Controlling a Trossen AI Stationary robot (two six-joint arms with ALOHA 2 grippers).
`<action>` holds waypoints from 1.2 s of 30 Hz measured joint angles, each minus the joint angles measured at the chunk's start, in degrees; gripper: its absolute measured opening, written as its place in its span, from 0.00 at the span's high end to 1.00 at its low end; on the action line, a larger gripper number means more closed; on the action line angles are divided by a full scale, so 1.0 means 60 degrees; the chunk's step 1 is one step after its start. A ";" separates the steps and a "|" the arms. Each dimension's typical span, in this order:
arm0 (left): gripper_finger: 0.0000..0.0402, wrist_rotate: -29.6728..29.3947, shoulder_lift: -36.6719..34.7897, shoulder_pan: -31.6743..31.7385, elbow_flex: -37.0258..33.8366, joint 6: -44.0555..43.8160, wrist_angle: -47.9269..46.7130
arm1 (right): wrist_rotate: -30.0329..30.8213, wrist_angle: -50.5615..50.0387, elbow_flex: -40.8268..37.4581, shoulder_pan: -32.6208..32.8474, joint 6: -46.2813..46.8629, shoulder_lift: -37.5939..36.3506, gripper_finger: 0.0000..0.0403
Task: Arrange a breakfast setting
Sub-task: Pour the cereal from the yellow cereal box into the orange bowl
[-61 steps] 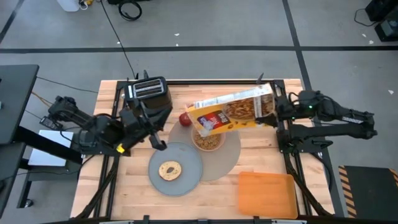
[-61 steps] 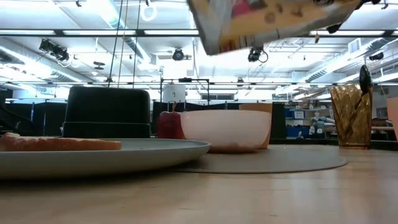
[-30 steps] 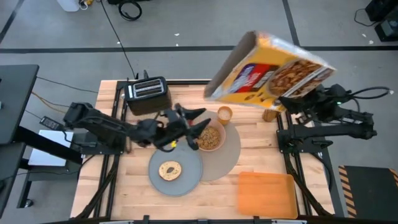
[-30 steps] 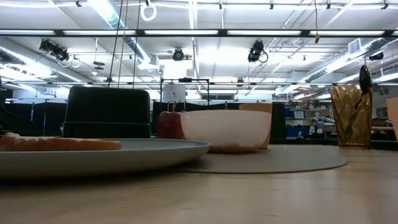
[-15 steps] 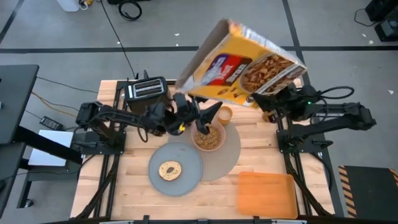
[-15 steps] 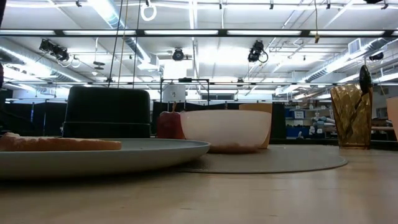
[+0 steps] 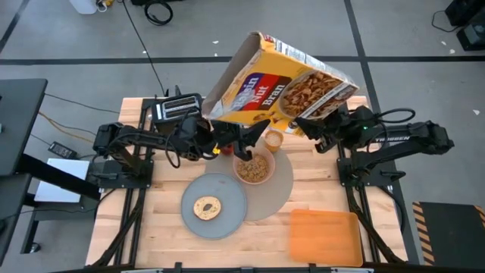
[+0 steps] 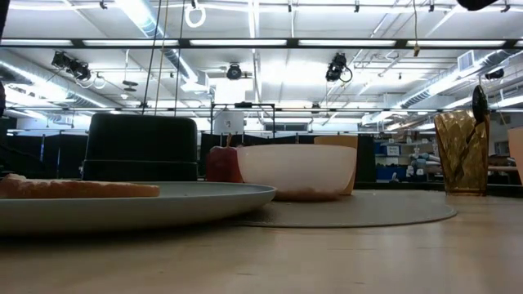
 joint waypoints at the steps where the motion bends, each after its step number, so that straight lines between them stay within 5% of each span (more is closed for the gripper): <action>1: 0.45 0.0019 0.0001 0.0006 0.0055 0.0002 0.0011 | -0.0003 -0.0022 0.0000 0.0040 -0.0053 0.0000 0.63; 9: 0.77 0.0759 -0.0173 0.0074 0.0200 0.0011 -0.0447 | -0.0029 -0.0641 0.0007 0.0190 -0.0086 -0.0099 0.53; 16: 0.95 0.0815 -0.1019 0.0056 0.0203 0.0667 -0.2294 | -0.0320 -0.4001 0.0563 0.0430 -0.0670 -0.0573 0.39; 23: 0.96 0.0733 -0.2504 0.0056 0.0207 0.1231 -0.5564 | -0.0306 -0.7695 0.1221 0.0436 -0.0723 -0.1174 0.33; 28: 0.96 -0.0364 -0.3425 0.0178 0.0211 0.1409 -0.8089 | -0.0055 -0.9693 0.1263 0.0436 -0.0364 -0.1829 0.33; 36: 0.96 -0.1075 -0.3735 0.1129 0.0193 0.0656 -1.1271 | 0.2863 -1.1875 0.1260 0.0389 -0.0035 -0.2896 0.34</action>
